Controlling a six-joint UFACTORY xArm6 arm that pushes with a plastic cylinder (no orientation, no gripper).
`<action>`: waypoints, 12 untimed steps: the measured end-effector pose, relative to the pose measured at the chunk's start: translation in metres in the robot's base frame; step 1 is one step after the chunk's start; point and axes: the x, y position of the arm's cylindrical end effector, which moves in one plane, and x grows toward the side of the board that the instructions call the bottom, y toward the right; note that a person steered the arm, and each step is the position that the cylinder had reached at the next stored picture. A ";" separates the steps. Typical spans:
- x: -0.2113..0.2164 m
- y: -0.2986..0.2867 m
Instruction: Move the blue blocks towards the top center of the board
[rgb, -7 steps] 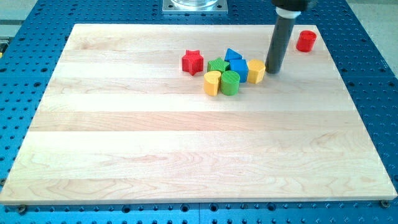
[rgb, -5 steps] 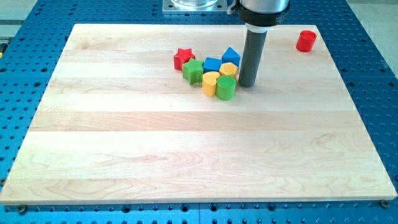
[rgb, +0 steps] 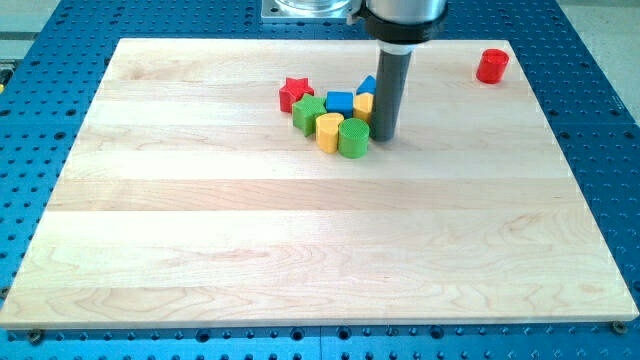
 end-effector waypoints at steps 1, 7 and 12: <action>-0.007 -0.005; -0.090 -0.113; 0.097 -0.094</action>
